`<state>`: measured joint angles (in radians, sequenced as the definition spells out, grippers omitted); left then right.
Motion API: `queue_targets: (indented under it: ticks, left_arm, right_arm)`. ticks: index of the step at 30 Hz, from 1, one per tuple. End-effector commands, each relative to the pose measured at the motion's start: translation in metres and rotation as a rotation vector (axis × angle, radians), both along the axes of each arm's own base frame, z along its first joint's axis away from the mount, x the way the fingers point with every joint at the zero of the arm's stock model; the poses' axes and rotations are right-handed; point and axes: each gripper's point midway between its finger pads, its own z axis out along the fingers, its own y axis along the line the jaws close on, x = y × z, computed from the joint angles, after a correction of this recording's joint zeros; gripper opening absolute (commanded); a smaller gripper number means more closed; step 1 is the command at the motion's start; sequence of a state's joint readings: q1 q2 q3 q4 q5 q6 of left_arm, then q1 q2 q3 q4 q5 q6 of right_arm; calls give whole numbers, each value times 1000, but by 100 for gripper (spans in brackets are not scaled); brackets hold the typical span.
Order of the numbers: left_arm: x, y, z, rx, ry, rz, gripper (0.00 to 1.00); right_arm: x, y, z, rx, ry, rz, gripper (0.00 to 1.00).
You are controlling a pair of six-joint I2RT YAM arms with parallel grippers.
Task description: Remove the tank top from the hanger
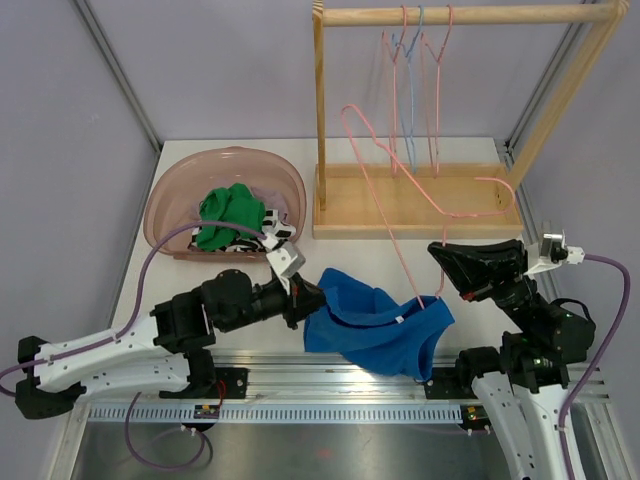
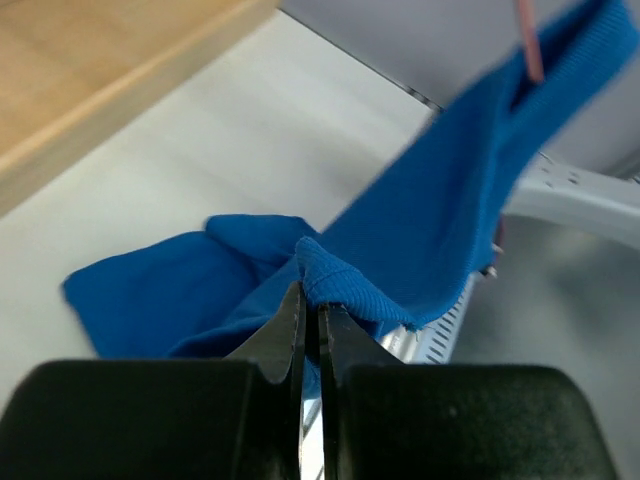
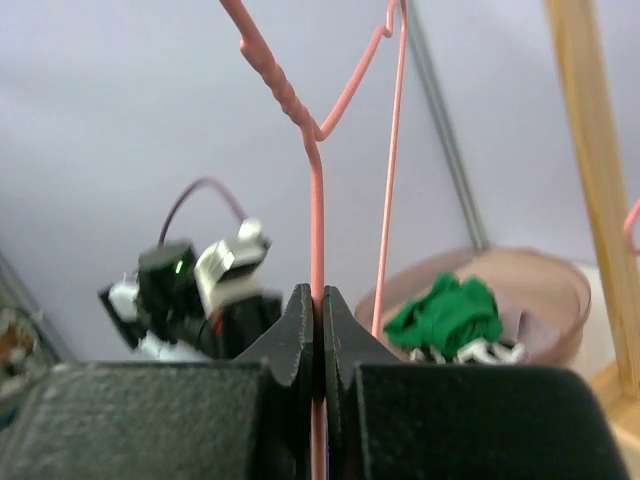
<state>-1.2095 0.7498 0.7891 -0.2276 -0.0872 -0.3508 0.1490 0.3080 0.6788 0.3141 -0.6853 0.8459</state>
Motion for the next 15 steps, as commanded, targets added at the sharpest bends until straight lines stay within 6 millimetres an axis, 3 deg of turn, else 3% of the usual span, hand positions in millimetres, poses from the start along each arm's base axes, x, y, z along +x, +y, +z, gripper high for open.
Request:
queue_targets:
  ticks: [1, 2, 5, 9, 10, 11, 13, 14, 15]
  left_arm:
    - [-33, -24, 16, -62, -59, -183, 0]
    - [-28, -23, 10, -39, -58, -143, 0]
    - [-18, -19, -8, 15, -37, -54, 0]
    - [-4, -7, -18, 43, -14, 56, 0]
    - [2, -2, -19, 46, -8, 97, 0]
    - [13, 9, -26, 82, -7, 182, 0]
    - [22, 21, -25, 91, 16, 270, 0]
    - [29, 34, -33, 141, 17, 332, 0]
    - [31, 38, -34, 144, 33, 363, 0]
  right_arm:
    - [0, -32, 40, 289, -137, -106, 0]
    - [-11, -39, 47, 340, -213, -111, 0]
    - [4, -45, 38, 305, -191, -206, 0]
    - [4, -53, 39, 276, -229, -299, 0]
    - [8, -62, 40, 278, -238, -367, 0]
    - [20, -65, 27, 234, -164, -417, 0]
    - [18, -75, 37, 141, -172, -530, 0]
    - [35, -76, 15, 61, -44, -569, 0]
    - [26, -82, 28, 36, -46, -603, 0]
